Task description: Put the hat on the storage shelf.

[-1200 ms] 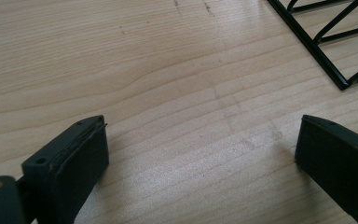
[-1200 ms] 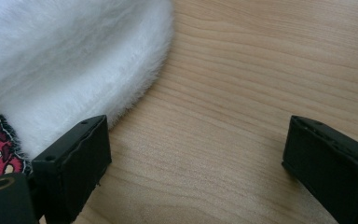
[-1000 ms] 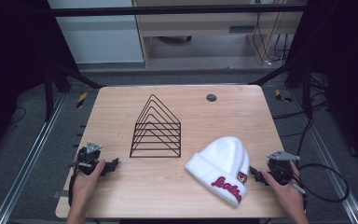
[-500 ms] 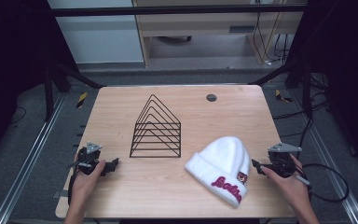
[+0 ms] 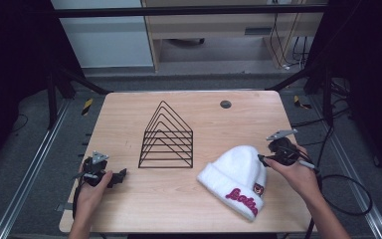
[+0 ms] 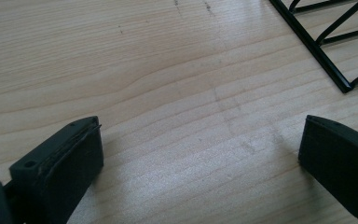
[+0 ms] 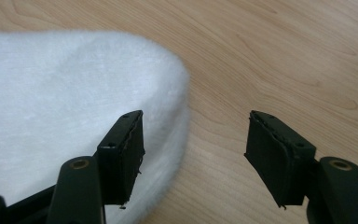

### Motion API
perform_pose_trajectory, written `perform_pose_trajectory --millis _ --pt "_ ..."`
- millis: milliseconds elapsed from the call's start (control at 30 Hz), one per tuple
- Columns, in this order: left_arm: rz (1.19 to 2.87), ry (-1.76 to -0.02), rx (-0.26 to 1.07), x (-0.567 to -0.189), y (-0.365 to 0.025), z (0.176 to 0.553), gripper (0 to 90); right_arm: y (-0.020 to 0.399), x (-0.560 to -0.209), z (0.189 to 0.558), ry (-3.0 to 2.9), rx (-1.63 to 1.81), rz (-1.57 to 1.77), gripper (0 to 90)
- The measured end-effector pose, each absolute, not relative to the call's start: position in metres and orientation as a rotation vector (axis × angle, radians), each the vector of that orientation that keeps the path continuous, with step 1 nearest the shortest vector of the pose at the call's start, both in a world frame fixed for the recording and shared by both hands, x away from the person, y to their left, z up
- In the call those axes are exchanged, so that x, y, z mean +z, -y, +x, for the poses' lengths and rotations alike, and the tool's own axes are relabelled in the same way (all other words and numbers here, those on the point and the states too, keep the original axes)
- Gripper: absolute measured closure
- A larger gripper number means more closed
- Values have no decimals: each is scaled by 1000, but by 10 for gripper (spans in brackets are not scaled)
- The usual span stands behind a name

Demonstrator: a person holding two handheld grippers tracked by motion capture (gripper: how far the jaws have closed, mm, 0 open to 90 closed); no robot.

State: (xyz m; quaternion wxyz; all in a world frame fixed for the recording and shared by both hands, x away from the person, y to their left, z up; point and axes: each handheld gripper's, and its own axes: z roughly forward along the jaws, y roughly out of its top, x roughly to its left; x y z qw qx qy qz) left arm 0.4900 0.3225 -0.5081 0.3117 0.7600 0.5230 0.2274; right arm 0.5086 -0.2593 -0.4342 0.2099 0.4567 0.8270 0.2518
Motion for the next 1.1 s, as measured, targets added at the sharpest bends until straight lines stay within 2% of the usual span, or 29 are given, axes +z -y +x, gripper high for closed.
perform_pose_trajectory --millis 300,600,867,1100 --pt "2006 -1380 600 -508 -322 490 0 248 -433 532 -2365 720 1292 465" --pt "2005 -1382 601 -508 -322 490 0 237 -450 554 -2423 708 1370 473" --pt "2006 -1379 600 -508 -322 489 0 240 -467 560 -2460 679 1421 490" --pt "2005 -1381 600 -508 -322 489 0 235 -473 560 -2491 669 1426 565"
